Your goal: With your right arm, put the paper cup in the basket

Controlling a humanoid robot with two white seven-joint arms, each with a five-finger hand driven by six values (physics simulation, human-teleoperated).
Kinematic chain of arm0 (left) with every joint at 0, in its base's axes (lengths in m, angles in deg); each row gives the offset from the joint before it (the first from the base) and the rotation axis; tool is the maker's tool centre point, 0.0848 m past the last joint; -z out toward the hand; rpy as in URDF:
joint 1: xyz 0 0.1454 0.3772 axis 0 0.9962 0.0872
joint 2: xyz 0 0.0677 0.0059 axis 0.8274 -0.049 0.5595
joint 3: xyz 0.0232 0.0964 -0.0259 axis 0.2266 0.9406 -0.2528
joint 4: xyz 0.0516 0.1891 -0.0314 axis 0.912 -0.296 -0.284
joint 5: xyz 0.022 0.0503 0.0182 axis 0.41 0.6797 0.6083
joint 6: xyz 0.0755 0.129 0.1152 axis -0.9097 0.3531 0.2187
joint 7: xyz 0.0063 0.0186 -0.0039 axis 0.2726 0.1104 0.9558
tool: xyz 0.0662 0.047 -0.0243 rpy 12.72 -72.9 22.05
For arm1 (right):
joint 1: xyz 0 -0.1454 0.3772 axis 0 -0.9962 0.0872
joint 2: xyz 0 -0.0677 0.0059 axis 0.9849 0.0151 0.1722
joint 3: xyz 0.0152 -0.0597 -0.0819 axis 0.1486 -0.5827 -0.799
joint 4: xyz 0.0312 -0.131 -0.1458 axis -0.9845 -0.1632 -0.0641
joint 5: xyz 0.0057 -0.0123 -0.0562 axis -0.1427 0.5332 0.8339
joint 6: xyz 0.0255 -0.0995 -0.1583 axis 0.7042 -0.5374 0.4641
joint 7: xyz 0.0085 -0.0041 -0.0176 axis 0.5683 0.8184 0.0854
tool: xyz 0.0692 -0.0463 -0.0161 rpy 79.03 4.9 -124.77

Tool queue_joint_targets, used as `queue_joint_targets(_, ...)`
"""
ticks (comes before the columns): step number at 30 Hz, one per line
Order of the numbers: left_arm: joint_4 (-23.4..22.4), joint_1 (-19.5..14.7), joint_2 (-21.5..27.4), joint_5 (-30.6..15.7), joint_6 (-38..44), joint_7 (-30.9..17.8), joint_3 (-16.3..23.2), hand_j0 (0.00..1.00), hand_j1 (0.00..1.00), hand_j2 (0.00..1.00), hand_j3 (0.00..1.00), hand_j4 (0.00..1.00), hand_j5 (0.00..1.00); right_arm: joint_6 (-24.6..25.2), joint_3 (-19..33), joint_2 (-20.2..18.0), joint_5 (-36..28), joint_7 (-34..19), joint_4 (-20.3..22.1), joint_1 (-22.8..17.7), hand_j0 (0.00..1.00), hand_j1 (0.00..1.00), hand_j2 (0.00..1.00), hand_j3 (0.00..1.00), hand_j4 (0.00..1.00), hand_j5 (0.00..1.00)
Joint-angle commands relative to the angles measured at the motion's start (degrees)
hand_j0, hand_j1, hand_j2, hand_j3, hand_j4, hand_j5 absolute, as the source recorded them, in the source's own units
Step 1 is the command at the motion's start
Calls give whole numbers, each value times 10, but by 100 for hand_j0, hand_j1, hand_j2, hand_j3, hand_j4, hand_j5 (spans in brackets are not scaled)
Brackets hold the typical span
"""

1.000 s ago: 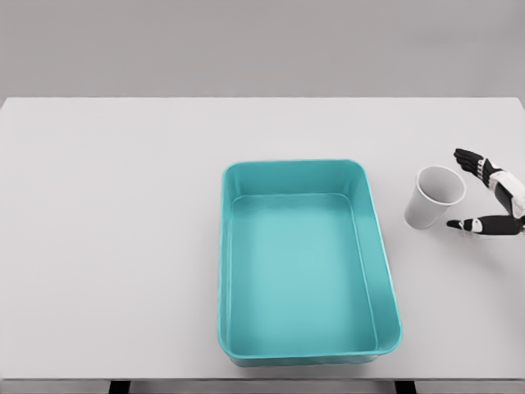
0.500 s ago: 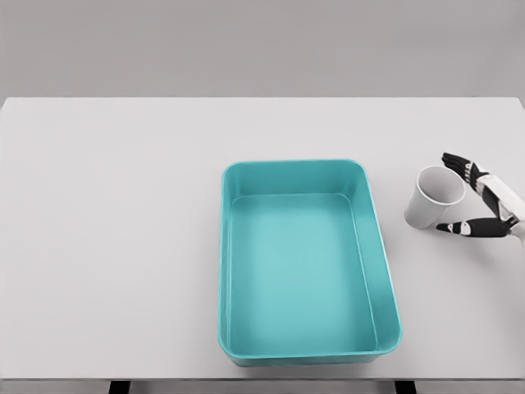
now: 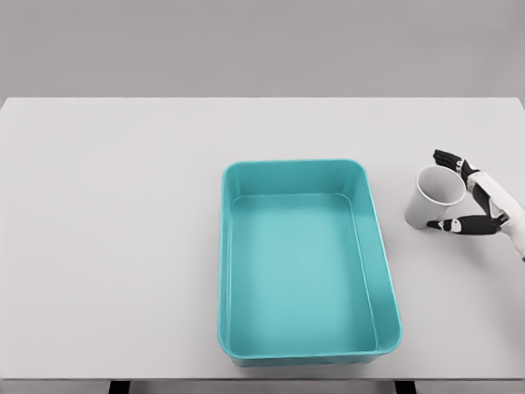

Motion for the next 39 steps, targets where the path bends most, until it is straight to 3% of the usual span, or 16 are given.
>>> queue_joint_targets(1,0,0,0,0,0,0,0,100,100,100,100,100,100,0,-2,3,-3,0,0,0,100,100,100,100,100,100)
queue_joint_targets(13,0,0,0,0,0,0,0,100,100,100,100,100,100,0,-10,13,-2,-1,0,11,99,99,99,99,99,99)
queue_joint_targets(14,0,0,0,0,0,0,0,100,100,100,100,100,100,0,-10,13,-2,-1,0,11,94,94,94,94,94,94)
queue_joint_targets(18,0,0,0,0,0,0,0,100,100,100,100,100,100,0,-9,13,-3,-1,0,11,56,56,56,56,56,56)
queue_joint_targets(19,0,0,0,0,0,0,0,100,100,100,100,100,100,0,-9,12,-2,-1,0,11,52,52,52,52,52,52)
queue_joint_targets(25,0,0,0,0,0,0,0,100,100,100,100,100,100,0,-8,8,-3,-1,11,19,51,51,51,51,51,51)
queue_joint_targets(34,1,0,0,0,0,0,0,100,100,100,100,100,100,0,-4,-38,-3,-1,102,25,52,52,52,52,52,52)
queue_joint_targets(39,0,0,0,0,0,0,0,100,100,100,100,100,100,0,-4,-49,-2,-1,132,38,53,53,53,53,53,53)
